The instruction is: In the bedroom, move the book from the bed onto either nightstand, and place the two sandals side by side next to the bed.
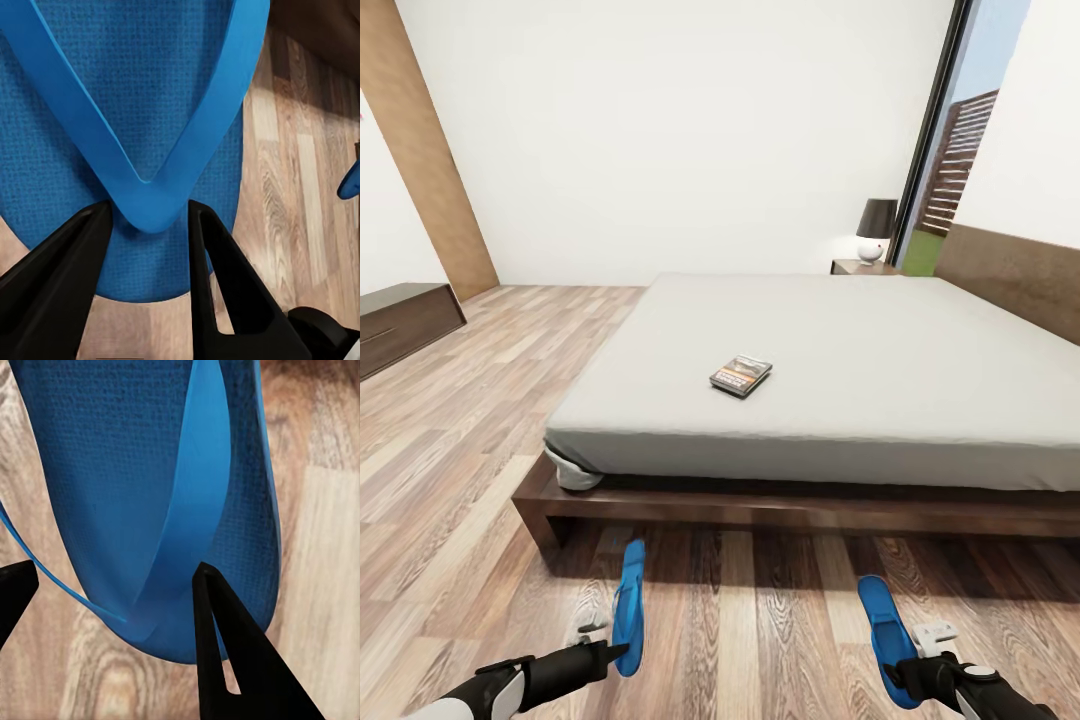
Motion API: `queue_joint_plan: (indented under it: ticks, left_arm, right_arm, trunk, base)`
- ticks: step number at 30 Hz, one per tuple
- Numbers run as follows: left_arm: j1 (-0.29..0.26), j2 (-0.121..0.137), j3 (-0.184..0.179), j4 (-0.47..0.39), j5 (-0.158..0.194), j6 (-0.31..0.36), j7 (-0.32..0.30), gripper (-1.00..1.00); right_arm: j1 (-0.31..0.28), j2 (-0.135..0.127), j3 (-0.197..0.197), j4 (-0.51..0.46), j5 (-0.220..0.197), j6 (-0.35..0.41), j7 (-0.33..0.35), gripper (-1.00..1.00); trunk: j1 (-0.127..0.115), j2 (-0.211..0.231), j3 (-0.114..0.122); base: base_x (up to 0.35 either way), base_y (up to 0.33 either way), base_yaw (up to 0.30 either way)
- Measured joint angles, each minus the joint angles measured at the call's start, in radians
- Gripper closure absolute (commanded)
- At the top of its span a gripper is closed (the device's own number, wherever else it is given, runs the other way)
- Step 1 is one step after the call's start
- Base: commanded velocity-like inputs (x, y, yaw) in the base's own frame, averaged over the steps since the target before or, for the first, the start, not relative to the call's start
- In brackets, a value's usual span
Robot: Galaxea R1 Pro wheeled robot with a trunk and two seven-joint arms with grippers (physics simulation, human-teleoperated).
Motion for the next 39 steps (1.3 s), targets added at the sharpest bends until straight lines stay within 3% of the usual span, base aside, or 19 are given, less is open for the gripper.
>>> queue_joint_plan:
  ticks: [9,17,23,32,37,39]
  left_arm:
    - [0.000,0.019,0.003,-0.048,0.001,0.003,0.164,1.00]
    - [0.000,0.023,0.002,-0.102,0.000,0.005,0.192,1.00]
    - [0.000,0.019,0.002,-0.106,-0.001,0.005,0.366,1.00]
    - [0.000,0.019,0.000,-0.106,-0.002,0.007,0.411,1.00]
    - [0.000,0.017,-0.001,-0.106,-0.001,0.010,0.567,1.00]
    - [0.000,0.016,-0.004,-0.106,0.000,0.010,0.592,1.00]
  right_arm:
    - [0.000,0.000,0.000,0.000,0.000,0.000,0.001,1.00]
    - [0.000,0.000,0.000,0.000,0.000,0.000,0.001,1.00]
    - [0.000,0.000,0.000,0.000,0.000,0.000,0.002,1.00]
    - [0.000,0.000,0.000,0.000,0.000,0.000,0.002,1.00]
    - [0.000,0.000,0.000,0.000,0.000,0.000,0.002,1.00]
    - [0.000,0.000,0.000,0.000,0.000,0.000,0.002,1.00]
  trunk:
    - [0.000,0.000,0.000]
    - [0.000,0.000,0.000]
    - [0.000,0.000,0.000]
    - [0.000,0.000,0.000]
    - [0.000,0.000,0.000]
    - [0.000,0.000,0.000]
  base:
    - [0.000,0.000,0.000]
    - [0.000,0.000,0.000]
    - [0.000,0.000,0.000]
    - [0.000,0.000,0.000]
    - [0.000,0.000,0.000]
    - [0.000,0.000,0.000]
